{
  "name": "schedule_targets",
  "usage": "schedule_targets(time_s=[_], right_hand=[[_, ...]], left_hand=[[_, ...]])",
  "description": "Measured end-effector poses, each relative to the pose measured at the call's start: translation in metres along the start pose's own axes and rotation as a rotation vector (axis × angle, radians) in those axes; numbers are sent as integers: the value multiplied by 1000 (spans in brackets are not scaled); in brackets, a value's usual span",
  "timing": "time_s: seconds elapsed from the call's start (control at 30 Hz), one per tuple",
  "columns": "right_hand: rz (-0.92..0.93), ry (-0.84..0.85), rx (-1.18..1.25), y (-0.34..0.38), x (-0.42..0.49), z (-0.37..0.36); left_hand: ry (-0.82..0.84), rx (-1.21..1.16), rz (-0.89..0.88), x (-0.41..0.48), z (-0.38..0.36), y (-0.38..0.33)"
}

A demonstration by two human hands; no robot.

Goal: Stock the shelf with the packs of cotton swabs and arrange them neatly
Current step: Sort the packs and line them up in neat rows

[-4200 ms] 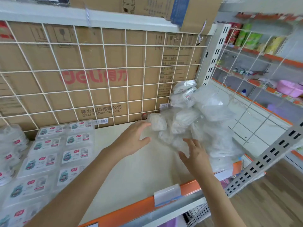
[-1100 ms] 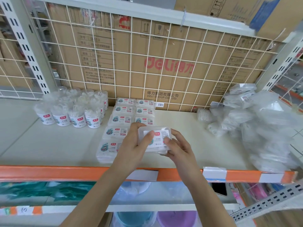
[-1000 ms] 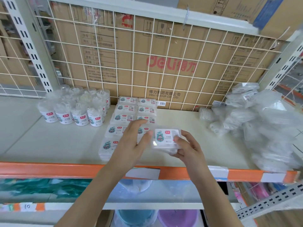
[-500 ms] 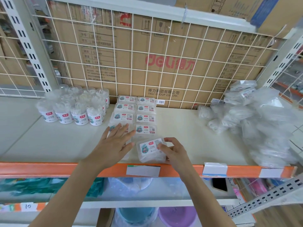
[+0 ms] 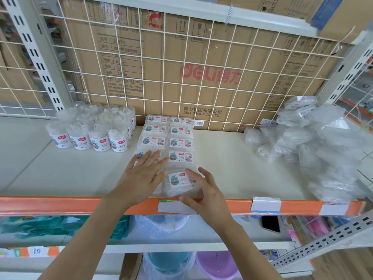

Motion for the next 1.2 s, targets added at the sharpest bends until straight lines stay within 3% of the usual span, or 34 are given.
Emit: schedule_targets(time_s=[0.13,0.23,1.2], right_hand=[[11,-187,-23,4,-1,-9],[14,-224,-51,8,0,-16],[-24,-192,-78,12,5,-18]], left_hand=[[-1,-37,1,-1,-2,2],[9,-65,2,-1,-2,2],[50,-23,2,-3,2,-2]])
Point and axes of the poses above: each hand's wrist, its own x-axis towards the middle knuckle, its own z-axis out of the back of the hand, y = z × x, the point moved 4 cm from there along x, towards the middle knuckle, and after that the axes turned 9 degrees about x, right-handed, at the moved point
